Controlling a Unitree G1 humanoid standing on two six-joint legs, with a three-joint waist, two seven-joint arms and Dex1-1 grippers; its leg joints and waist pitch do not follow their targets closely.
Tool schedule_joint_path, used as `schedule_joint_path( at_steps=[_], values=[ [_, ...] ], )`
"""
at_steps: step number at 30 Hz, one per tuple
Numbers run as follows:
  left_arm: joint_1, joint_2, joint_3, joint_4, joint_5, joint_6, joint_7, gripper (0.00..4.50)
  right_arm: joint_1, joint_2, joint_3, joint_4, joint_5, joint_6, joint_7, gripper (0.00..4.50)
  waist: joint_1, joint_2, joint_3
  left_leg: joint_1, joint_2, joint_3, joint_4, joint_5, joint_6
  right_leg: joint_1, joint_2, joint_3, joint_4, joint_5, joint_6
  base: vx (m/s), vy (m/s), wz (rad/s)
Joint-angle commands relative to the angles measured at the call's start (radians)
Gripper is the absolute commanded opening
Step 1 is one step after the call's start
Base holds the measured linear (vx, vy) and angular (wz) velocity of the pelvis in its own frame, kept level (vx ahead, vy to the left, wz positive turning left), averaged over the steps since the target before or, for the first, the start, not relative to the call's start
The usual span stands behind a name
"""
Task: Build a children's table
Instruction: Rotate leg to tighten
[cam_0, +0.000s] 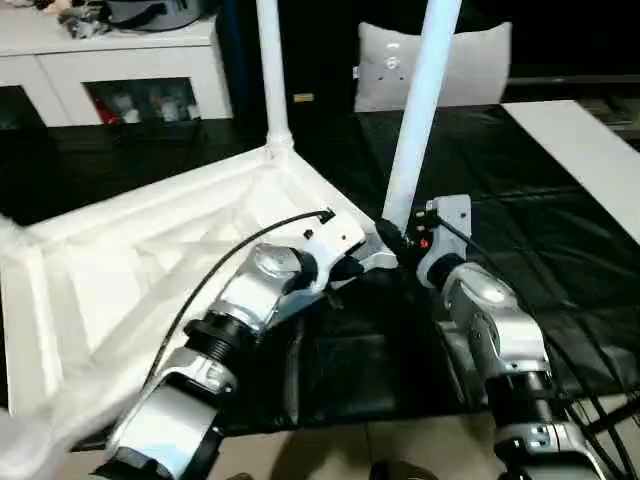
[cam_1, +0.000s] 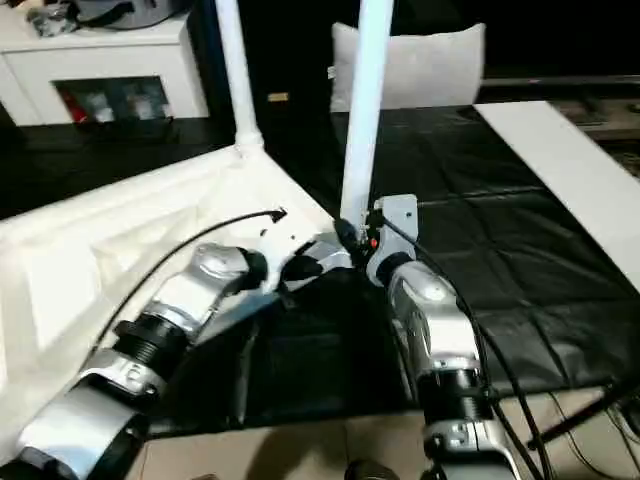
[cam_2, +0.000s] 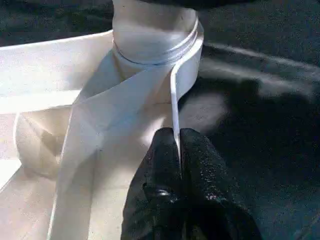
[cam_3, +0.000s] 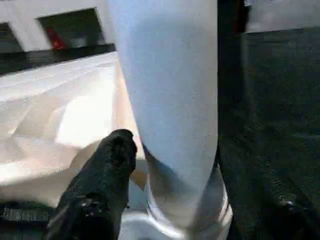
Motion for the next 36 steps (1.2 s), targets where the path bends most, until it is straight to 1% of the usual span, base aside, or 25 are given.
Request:
schedule_joint_path(
  at_steps=[1,2,3,4,5,6,7,8,9,11,12,13,14,15,17,18,20,23,24,25,27,29,31,33,36],
  values=[
    [-0.003,0.040,0.006,-0.061,-0.013,-0.054,-0.043,0.00,0.026,-0.033,0.009,-0.021,0.022,-0.037,0.073,3.14,0.013,-0.008,-0.099,-0.011,0.011,0.013,-0.073,-0.121,0.100,0.078,-0.040,0.061,-0.052,-0.236,-0.167,0.057,-0.022,0.03],
    [0.005,0.059,0.003,-0.064,-0.016,-0.061,-0.066,0.00,0.036,-0.059,0.006,-0.029,0.030,-0.053,0.115,3.22,0.018,-0.008,-0.101,-0.012,0.012,0.013,-0.071,-0.092,0.110,0.078,-0.041,0.062,-0.045,-0.203,-0.175,0.058,-0.019,0.00],
    [0.010,0.076,-0.002,-0.062,-0.015,-0.083,-0.085,0.00,0.042,-0.085,0.006,-0.032,0.032,-0.064,0.150,3.27,0.023,-0.007,-0.105,-0.015,0.013,0.011,-0.067,-0.023,0.134,0.079,-0.038,0.065,-0.030,-0.123,-0.196,0.051,-0.012,-0.01],
    [0.012,0.083,-0.004,-0.061,-0.016,-0.091,-0.096,0.00,0.045,-0.095,0.007,-0.034,0.034,-0.068,0.167,3.32,0.027,-0.007,-0.108,-0.015,0.012,0.010,-0.063,0.011,0.149,0.078,-0.036,0.066,-0.023,-0.081,-0.206,0.051,-0.012,-0.01],
    [0.018,0.105,-0.011,-0.059,-0.019,-0.118,-0.132,0.00,0.052,-0.129,0.011,-0.036,0.039,-0.083,0.224,3.40,0.028,-0.014,-0.107,-0.020,0.009,0.013,-0.059,0.050,0.176,0.078,-0.034,0.068,-0.015,-0.038,-0.219,0.000,0.000,0.00],
    [0.021,0.120,-0.018,-0.055,-0.019,-0.138,-0.157,0.00,0.055,-0.154,0.018,-0.038,0.043,-0.089,0.270,3.52,0.030,-0.016,-0.106,-0.021,0.006,0.016,-0.058,0.050,0.185,0.079,-0.033,0.069,-0.015,-0.041,-0.222,0.000,0.000,0.00],
    [0.023,0.135,-0.025,-0.053,-0.021,-0.155,-0.187,0.00,0.058,-0.178,0.026,-0.039,0.046,-0.094,0.311,3.63,0.036,-0.019,-0.103,-0.020,0.005,0.023,-0.058,0.029,0.193,0.077,-0.034,0.072,-0.018,-0.081,-0.219,0.000,0.000,0.00],
    [0.025,0.144,-0.029,-0.053,-0.022,-0.165,-0.205,0.00,0.059,-0.194,0.031,-0.041,0.047,-0.097,0.336,3.69,0.042,-0.019,-0.099,-0.015,0.007,0.028,-0.061,-0.009,0.189,0.073,-0.034,0.074,-0.026,-0.149,-0.208,0.000,0.000,0.00],
    [0.027,0.150,-0.033,-0.056,-0.024,-0.170,-0.217,0.00,0.060,-0.204,0.035,-0.041,0.049,-0.100,0.351,3.69,0.049,-0.017,-0.095,-0.009,0.010,0.032,-0.064,-0.046,0.171,0.068,-0.035,0.076,-0.035,-0.220,-0.191,0.000,0.000,0.00],
    [0.030,0.189,-0.052,-0.048,-0.028,-0.218,-0.290,0.00,0.055,-0.252,0.049,-0.043,0.070,-0.101,0.447,3.79,0.053,-0.022,-0.091,-0.006,0.011,0.035,-0.070,-0.104,0.140,0.067,-0.035,0.075,-0.046,-0.316,-0.163,0.000,0.000,0.00],
    [0.032,0.208,-0.064,-0.043,-0.033,-0.259,-0.335,0.00,0.053,-0.276,0.062,-0.047,0.079,-0.104,0.501,3.94,0.056,-0.023,-0.090,-0.001,0.015,0.036,-0.073,-0.127,0.128,0.062,-0.034,0.077,-0.049,-0.343,-0.155,0.000,0.000,0.00],
    [0.033,0.211,-0.066,-0.042,-0.033,-0.266,-0.343,0.00,0.053,-0.280,0.064,-0.047,0.080,-0.105,0.510,4.04,0.058,-0.022,-0.089,0.000,0.014,0.036,-0.074,-0.144,0.126,0.060,-0.033,0.077,-0.051,-0.355,-0.153,0.000,0.000,0.00],
    [0.035,0.240,-0.082,-0.038,-0.043,-0.297,-0.416,0.00,0.053,-0.323,0.096,-0.059,0.091,-0.115,0.608,4.04,0.058,-0.024,-0.086,0.002,0.015,0.038,-0.077,-0.165,0.119,0.058,-0.032,0.080,-0.053,-0.372,-0.147,0.000,0.000,0.00],
    [0.035,0.248,-0.085,-0.034,-0.047,-0.317,-0.440,0.00,0.056,-0.338,0.109,-0.065,0.095,-0.121,0.646,4.04,0.063,-0.023,-0.086,0.005,0.016,0.039,-0.078,-0.185,0.113,0.056,-0.032,0.082,-0.055,-0.392,-0.141,0.000,0.000,0.00],
    [0.037,0.256,-0.089,-0.030,-0.057,-0.341,-0.476,0.00,0.059,-0.352,0.124,-0.074,0.102,-0.123,0.691,4.04,0.068,-0.027,-0.083,0.006,0.014,0.041,-0.080,-0.199,0.107,0.055,-0.031,0.083,-0.060,-0.427,-0.128,0.000,0.000,0.00],
    [0.036,0.264,-0.095,-0.024,-0.058,-0.361,-0.504,0.00,0.061,-0.364,0.136,-0.083,0.115,-0.110,0.736,4.04,0.070,-0.025,-0.080,0.010,0.016,0.042,-0.081,-0.212,0.102,0.051,-0.032,0.083,-0.063,-0.449,-0.122,0.000,0.000,0.00],
    [0.035,0.283,-0.118,-0.014,-0.051,-0.415,-0.560,0.00,0.061,-0.377,0.152,-0.089,0.126,-0.108,0.799,3.70,0.072,-0.030,-0.077,0.021,0.017,0.041,-0.085,-0.261,0.089,0.048,-0.033,0.083,-0.073,-0.510,-0.104,0.000,0.000,0.00],
    [0.033,0.299,-0.139,-0.011,-0.059,-0.458,-0.627,0.00,0.052,-0.386,0.173,-0.079,0.136,-0.090,0.848,3.66,0.075,-0.030,-0.081,0.021,0.020,0.041,-0.088,-0.253,0.079,0.046,-0.033,0.089,-0.067,-0.486,-0.114,0.000,0.000,0.00],
    [0.032,0.303,-0.144,-0.014,-0.064,-0.463,-0.648,0.00,0.049,-0.390,0.182,-0.074,0.140,-0.087,0.864,3.57,0.076,-0.033,-0.082,0.021,0.022,0.041,-0.089,-0.254,0.076,0.047,-0.033,0.091,-0.064,-0.473,-0.122,0.000,0.000,0.00],
    [0.032,0.305,-0.150,-0.017,-0.067,-0.470,-0.664,0.00,0.046,-0.392,0.189,-0.070,0.141,-0.086,0.875,3.25,0.079,-0.033,-0.082,0.021,0.022,0.042,-0.090,-0.254,0.074,0.047,-0.033,0.092,-0.061,-0.467,-0.127,0.000,0.000,0.00],
    [0.028,0.307,-0.160,-0.022,-0.070,-0.496,-0.702,0.00,0.037,-0.392,0.208,-0.056,0.139,-0.082,0.910,3.25,0.082,-0.035,-0.084,0.019,0.022,0.043,-0.090,-0.246,0.073,0.049,-0.034,0.094,-0.060,-0.461,-0.129,0.000,0.000,0.00],
    [0.026,0.306,-0.162,-0.021,-0.071,-0.507,-0.711,0.00,0.036,-0.393,0.213,-0.054,0.142,-0.078,0.921,3.03,0.088,-0.036,-0.083,0.017,0.023,0.044,-0.090,-0.235,0.072,0.050,-0.035,0.095,-0.059,-0.465,-0.126,0.000,0.000,0.00],
    [0.023,0.304,-0.163,-0.018,-0.070,-0.510,-0.715,0.00,0.035,-0.392,0.216,-0.054,0.144,-0.075,0.931,2.79,0.096,-0.035,-0.086,0.021,0.024,0.046,-0.089,-0.218,0.071,0.047,-0.036,0.097,-0.058,-0.449,-0.131,0.000,0.000,0.00],
    [0.020,0.303,-0.165,-0.017,-0.069,-0.516,-0.719,0.00,0.034,-0.388,0.219,-0.053,0.142,-0.079,0.934,2.70,0.098,-0.036,-0.087,0.017,0.025,0.046,-0.090,-0.199,0.070,0.050,-0.035,0.099,-0.051,-0.413,-0.144,0.000,0.000,0.00],
    [0.017,0.303,-0.165,-0.012,-0.070,-0.526,-0.727,0.00,0.030,-0.381,0.222,-0.046,0.138,-0.087,0.935,2.46,0.098,-0.037,-0.087,0.014,0.024,0.045,-0.090,-0.198,0.070,0.052,-0.035,0.098,-0.049,-0.414,-0.144,0.000,0.000,0.00]
  ],
)
